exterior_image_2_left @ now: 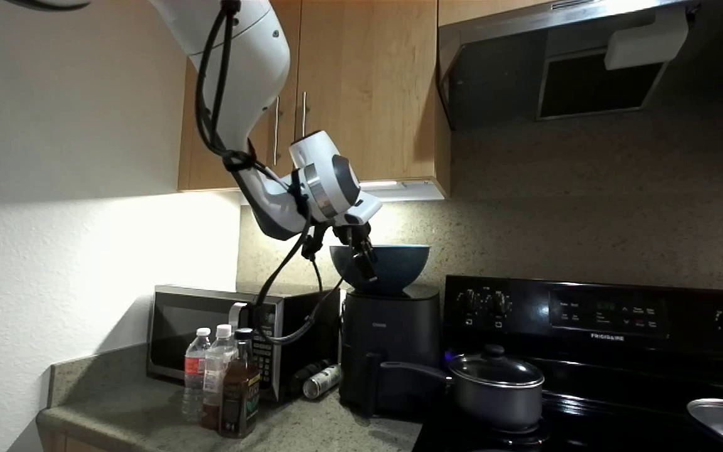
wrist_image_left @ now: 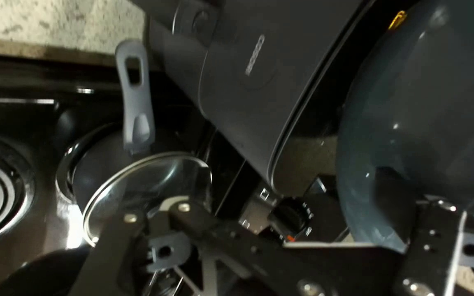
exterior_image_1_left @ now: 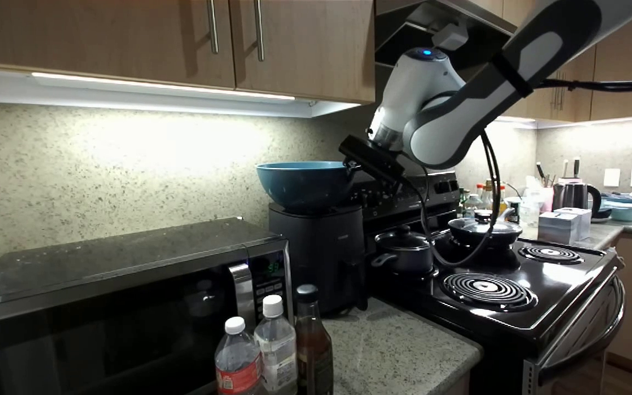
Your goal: Remove the blue bowl from the top of the microwave and place it on top of the air fryer
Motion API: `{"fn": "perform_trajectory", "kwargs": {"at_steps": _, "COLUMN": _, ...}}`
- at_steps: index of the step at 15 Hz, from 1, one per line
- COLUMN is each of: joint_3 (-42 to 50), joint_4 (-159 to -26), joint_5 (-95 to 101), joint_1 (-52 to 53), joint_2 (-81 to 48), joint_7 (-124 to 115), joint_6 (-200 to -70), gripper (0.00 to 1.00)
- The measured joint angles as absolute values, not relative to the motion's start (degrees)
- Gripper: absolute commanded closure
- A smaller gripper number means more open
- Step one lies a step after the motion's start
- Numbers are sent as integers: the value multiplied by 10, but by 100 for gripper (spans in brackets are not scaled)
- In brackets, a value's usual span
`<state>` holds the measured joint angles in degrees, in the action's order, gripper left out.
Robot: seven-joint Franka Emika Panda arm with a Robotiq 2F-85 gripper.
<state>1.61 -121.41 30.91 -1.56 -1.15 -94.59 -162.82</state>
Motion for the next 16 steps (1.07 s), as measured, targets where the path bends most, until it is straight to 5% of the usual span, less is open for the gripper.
{"fn": "perform_trajectory", "kwargs": {"at_steps": 9, "joint_3": -5, "joint_4": -1166, "joint_5": -42, "joint_1": 10, "joint_2": -3, "joint_7": -675, "joint_6": -1517, "gripper": 0}}
{"fn": "perform_trajectory", "kwargs": {"at_steps": 16, "joint_3": 2, "joint_4": -1105, "joint_5": -92, "joint_1": 9, "joint_2": -1, "joint_7": -617, "joint_6": -1383, "gripper": 0}}
